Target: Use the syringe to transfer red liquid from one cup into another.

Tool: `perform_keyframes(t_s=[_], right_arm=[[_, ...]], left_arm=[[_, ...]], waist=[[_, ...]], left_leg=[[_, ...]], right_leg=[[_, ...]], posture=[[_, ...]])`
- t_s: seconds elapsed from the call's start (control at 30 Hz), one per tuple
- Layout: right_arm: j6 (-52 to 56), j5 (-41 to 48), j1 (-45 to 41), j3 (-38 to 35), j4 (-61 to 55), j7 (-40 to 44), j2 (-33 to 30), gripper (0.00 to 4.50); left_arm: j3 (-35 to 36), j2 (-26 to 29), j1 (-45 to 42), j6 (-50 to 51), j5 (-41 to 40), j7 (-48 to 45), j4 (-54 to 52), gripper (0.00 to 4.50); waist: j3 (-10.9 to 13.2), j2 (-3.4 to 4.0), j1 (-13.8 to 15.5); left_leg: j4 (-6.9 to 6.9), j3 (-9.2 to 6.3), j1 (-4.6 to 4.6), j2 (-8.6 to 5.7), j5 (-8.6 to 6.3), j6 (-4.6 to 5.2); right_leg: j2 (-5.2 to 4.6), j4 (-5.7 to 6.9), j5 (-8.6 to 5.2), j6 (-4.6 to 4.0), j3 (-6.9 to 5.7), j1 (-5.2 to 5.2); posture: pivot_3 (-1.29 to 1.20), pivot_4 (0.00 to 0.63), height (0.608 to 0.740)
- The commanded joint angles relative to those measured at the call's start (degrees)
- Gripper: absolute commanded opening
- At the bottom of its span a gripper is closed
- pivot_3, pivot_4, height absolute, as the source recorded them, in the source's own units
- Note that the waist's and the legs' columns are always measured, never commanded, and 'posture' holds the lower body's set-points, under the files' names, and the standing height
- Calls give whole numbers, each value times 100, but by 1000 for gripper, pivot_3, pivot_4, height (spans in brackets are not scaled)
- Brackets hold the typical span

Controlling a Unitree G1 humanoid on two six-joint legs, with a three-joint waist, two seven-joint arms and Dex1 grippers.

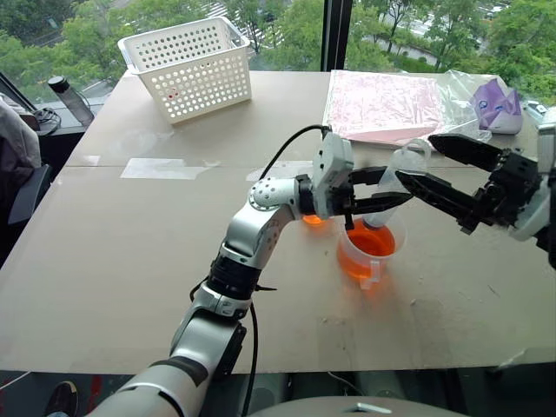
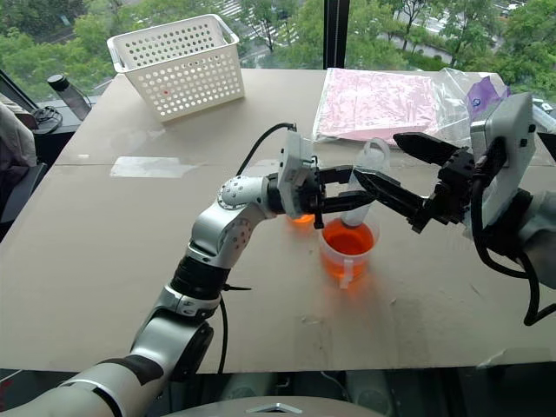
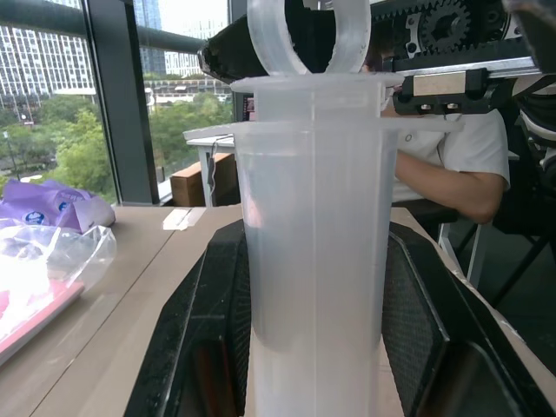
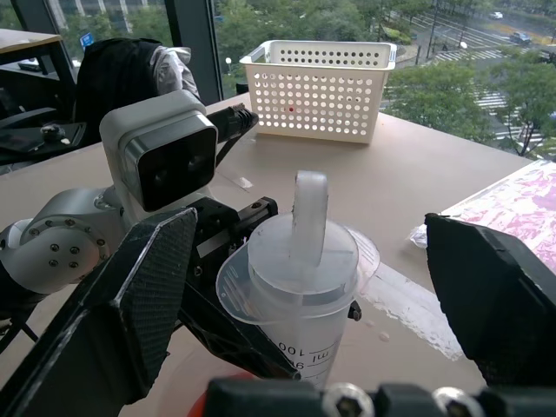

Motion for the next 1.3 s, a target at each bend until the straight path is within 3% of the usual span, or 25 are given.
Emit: perform_keyframes(t_s=[0.03, 0.23, 0.3, 0.43, 0.67, 0.9, 1.0, 1.3], right_arm=[[-127, 153, -17, -127, -72, -238, -17, 3560], [-122, 234, 10, -191, -48, -282, -69, 662], [-117, 222, 37, -211, -44, -294, -81, 23], [-87, 99, 171, -292, -2, -219, -120, 23], [-228, -1028, 386, -370, 96, 587, -368, 23], [-671, -1516, 410, -419, 178, 1583, -115, 23], [-643, -1617, 589, -448, 309, 1915, -97, 23], [-571, -1096, 337, -405, 596, 1662, 244, 23]], left_arm=[[33, -49, 8, -102, -32, 77, -167, 1417], [15, -30, -8, -117, -24, 52, -146, 1417], [9, -22, -10, -113, -23, 46, -160, 1417], [14, -2, -15, -76, -47, 20, -223, 1417], [-9, 87, -28, 6, -119, -132, -307, 1417], [19, 144, -14, 193, -316, -255, -399, 1417], [22, 167, -46, 225, -350, -308, -367, 1417], [15, 194, -35, 253, -303, -314, -336, 1417]], waist=[[0, 0, -3], [0, 0, -2], [0, 0, -1], [0, 0, 0], [0, 0, -2], [0, 0, -4], [0, 0, 6], [0, 0, -4]], left_leg=[[0, 0, 0, 0, 0, 0], [0, 0, 0, 0, 0, 0], [0, 0, 0, 0, 0, 0], [0, 0, 0, 0, 0, 0], [-1, 0, 0, 0, 0, 0], [-2, 0, 1, 0, 0, 0], [-2, 0, 0, 0, 0, 0], [-2, -1, 2, 0, 0, 0]], right_leg=[[0, 0, 0, 0, 0, 0], [0, 0, 0, 0, 0, 0], [0, -1, 0, 0, 0, 0], [0, -1, 0, 0, 0, 0], [1, -3, 0, 0, 0, 0], [2, -4, 0, 0, 0, 0], [1, -4, 0, 0, 0, 0], [1, -3, 0, 0, 0, 0]], posture=[[0, 150, 740], [0, 150, 740], [0, 150, 740], [0, 150, 740], [0, 150, 740], [0, 150, 740], [0, 150, 740], [0, 150, 740]])
